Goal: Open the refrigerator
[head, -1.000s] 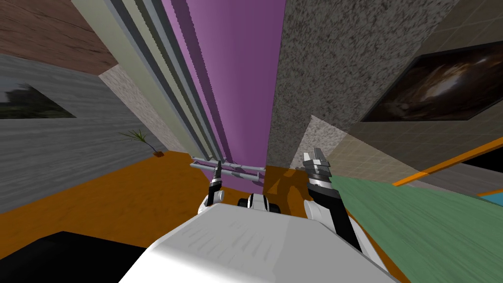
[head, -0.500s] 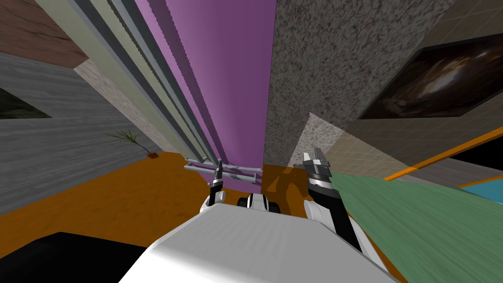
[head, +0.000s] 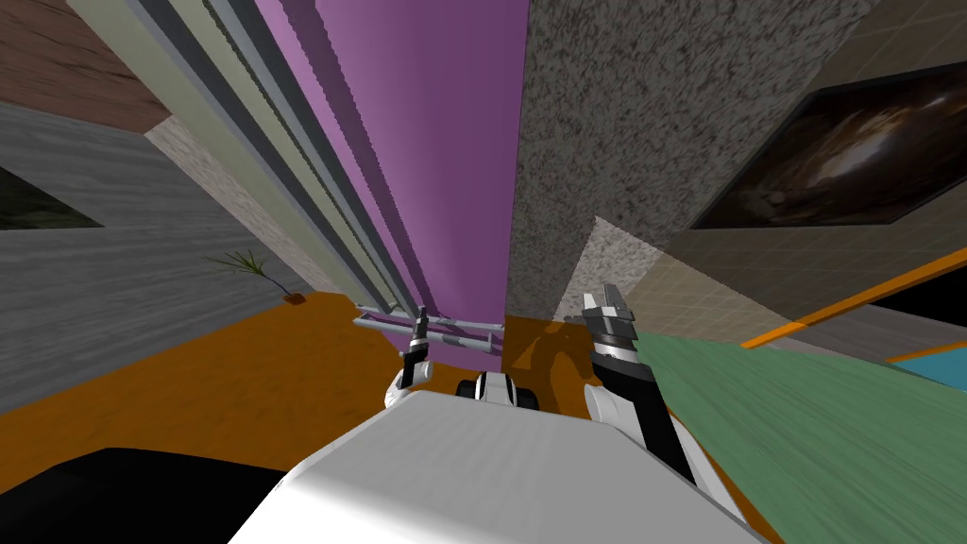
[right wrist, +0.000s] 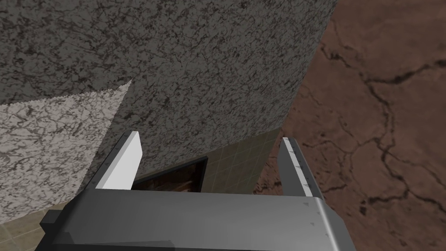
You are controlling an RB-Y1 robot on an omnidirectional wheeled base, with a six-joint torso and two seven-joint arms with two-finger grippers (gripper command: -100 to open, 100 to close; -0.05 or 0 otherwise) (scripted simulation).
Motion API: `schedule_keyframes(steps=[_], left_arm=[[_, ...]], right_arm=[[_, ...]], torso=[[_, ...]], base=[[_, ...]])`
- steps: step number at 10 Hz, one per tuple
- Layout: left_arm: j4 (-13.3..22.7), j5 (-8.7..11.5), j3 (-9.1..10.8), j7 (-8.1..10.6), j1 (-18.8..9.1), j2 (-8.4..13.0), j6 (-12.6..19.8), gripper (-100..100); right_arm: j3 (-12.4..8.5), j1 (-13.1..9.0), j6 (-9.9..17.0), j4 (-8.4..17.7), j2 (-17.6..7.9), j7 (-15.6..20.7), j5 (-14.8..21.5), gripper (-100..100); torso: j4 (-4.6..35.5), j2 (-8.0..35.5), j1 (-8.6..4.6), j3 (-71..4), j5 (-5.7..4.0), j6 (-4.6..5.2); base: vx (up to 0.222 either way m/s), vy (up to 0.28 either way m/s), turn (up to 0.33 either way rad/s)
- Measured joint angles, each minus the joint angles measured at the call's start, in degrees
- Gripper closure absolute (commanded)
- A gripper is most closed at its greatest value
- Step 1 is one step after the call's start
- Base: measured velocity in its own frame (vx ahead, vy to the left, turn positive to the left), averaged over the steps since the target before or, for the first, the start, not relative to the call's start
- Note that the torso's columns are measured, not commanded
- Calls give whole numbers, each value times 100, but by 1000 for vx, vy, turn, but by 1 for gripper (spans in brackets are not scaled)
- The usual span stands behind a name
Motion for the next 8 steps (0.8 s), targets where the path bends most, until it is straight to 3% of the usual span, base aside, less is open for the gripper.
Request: schedule_keyframes(steps=[3,5,8], left_arm=[[57,-26,-55,-38,124,-112,-239,100],[-216,80,110,-196,185,-192,-56,100],[-166,280,443,-447,153,-250,-6,100]], right_arm=[[0,1,0,0,0,0,0,0],[1,1,0,0,3,0,0,0],[2,0,0,0,3,0,0,0]], torso=[[1,-9,12,-6,1,-3],[10,33,-48,16,-19,-32],[20,46,-24,23,-15,-14]], base=[[-15,-44,39],[-31,-259,236],[-91,-218,159]])
